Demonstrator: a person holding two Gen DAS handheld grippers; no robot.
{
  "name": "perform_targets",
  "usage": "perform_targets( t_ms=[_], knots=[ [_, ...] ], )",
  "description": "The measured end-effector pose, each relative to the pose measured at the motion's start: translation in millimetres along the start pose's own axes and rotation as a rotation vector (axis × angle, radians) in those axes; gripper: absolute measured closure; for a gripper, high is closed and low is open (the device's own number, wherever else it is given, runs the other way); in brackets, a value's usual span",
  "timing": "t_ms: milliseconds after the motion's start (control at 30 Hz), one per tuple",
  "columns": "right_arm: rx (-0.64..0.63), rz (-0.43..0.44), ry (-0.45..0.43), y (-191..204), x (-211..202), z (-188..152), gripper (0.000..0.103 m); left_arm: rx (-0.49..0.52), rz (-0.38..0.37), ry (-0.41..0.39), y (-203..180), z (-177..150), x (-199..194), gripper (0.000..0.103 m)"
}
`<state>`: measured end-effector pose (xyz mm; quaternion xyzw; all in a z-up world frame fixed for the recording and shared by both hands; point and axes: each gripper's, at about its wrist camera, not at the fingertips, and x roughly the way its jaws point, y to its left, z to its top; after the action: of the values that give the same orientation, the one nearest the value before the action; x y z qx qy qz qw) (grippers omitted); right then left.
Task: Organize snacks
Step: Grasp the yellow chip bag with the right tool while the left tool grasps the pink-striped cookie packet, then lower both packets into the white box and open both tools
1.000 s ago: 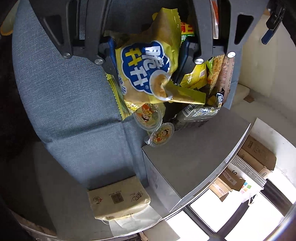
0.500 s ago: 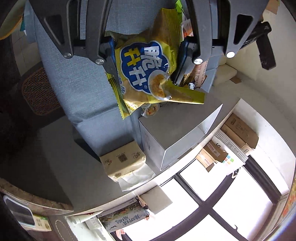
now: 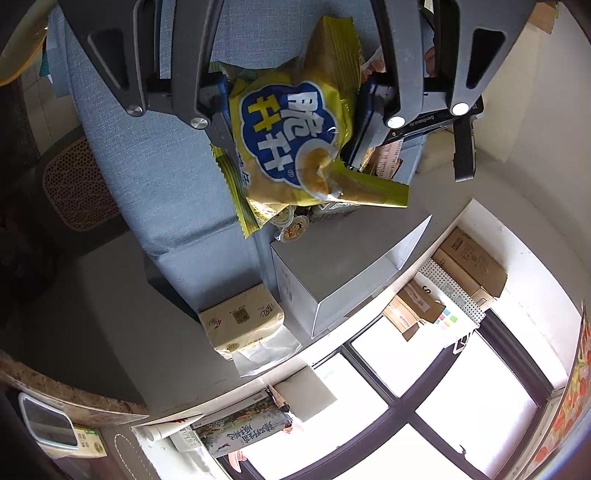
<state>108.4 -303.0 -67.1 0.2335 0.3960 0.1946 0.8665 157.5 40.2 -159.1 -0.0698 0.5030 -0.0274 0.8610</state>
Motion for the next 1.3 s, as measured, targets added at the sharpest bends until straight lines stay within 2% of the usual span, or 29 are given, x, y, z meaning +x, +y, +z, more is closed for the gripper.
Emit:
perform_targets(
  t_ms=[100,200,333,400,600,800,967,1167,1300],
  knots=[
    [-0.003,0.002,0.007,1,2,-3,0.048,0.040,0.038,-0.007,-7,-5,-3,0.050],
    [-0.009,0.004,0.009,2,2,-4,0.048,0.030,0.008,-0.027,-7,-12,-16,0.050],
    [-0.016,0.007,0.009,5,2,-6,0.048,0.035,0.008,-0.095,-10,-22,-51,0.050],
    [-0.028,0.012,0.010,10,3,-6,0.048,0.033,-0.023,-0.131,-11,-24,-71,0.050],
    [-0.098,0.040,0.017,35,10,-2,0.048,0.040,-0.047,-0.250,-15,-13,-128,0.050],
    [-0.192,0.082,0.013,71,24,18,0.048,0.032,-0.055,-0.316,-13,25,-147,0.050],
    [-0.267,0.108,0.008,102,47,53,0.048,0.025,-0.061,-0.335,-12,65,-146,0.050],
    [-0.213,0.172,0.028,114,92,106,0.048,0.008,-0.043,-0.344,-9,118,-131,0.050],
    [-0.165,0.174,0.061,111,131,141,0.048,0.003,-0.007,-0.352,-6,151,-118,0.050]
  ],
)
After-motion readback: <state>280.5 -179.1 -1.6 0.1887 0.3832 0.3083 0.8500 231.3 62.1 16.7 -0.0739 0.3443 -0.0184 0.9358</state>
